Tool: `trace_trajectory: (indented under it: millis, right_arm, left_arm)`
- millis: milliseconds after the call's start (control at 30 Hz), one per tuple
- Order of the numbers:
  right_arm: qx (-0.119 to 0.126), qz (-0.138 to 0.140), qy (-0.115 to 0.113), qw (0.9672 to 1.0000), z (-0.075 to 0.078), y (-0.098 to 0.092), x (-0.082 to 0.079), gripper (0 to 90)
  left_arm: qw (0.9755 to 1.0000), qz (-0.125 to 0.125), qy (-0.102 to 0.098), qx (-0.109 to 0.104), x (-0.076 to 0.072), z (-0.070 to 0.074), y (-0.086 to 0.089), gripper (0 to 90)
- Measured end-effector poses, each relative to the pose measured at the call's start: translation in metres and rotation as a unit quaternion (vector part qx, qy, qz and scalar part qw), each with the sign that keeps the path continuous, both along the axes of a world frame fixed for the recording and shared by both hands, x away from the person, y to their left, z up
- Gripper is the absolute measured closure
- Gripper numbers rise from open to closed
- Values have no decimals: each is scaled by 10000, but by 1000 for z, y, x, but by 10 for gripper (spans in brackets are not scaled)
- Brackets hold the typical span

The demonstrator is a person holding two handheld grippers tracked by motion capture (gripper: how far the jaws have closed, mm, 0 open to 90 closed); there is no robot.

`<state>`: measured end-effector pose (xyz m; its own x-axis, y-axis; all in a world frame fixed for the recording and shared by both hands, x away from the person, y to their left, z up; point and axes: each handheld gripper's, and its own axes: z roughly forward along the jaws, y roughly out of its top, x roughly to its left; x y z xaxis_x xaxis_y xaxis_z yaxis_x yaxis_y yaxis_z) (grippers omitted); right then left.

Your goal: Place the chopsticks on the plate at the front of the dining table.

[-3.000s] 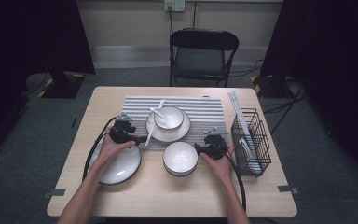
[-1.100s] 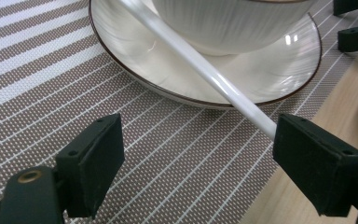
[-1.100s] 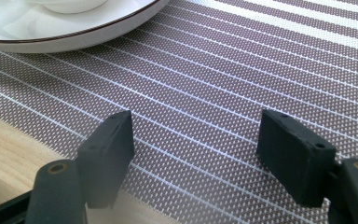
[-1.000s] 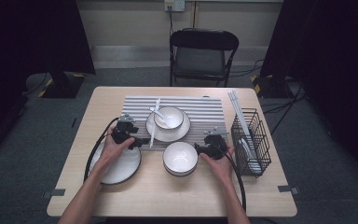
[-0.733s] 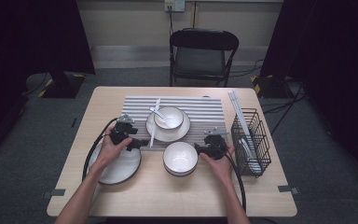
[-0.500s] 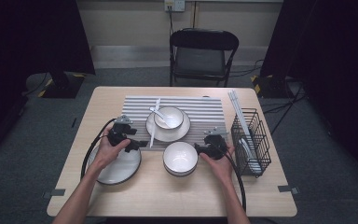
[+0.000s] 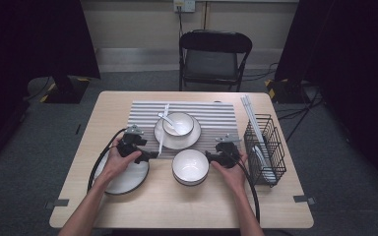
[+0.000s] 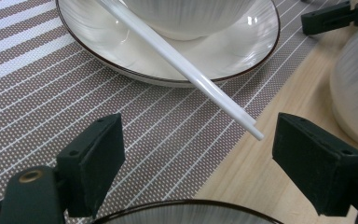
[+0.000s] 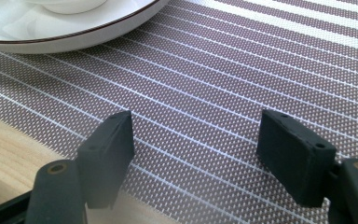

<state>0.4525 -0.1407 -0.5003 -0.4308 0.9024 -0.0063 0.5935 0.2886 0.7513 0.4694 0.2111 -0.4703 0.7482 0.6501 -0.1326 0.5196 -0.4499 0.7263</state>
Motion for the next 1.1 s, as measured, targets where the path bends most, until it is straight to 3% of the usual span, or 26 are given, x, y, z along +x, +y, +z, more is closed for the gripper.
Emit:
trace_trajectory:
  millis: [133, 467, 600, 1100]
  right_arm:
    - [-1, -3, -1, 10000, 0, 0, 0, 267]
    - [-7, -6, 0, 10000, 0, 0, 0, 267]
    - [-7, -5, 2, 10000, 0, 0, 0, 267]
    - [-6, -5, 0, 10000, 0, 0, 0, 267]
  left_arm:
    - [10000, 9, 17, 53, 0, -2, -2, 167]
    - [9999, 87, -19, -121, 4, -2, 0, 175]
    - [10000, -18, 2, 21, 2, -3, -4, 172]
    - [10000, 8, 43, -23, 2, -4, -1, 173]
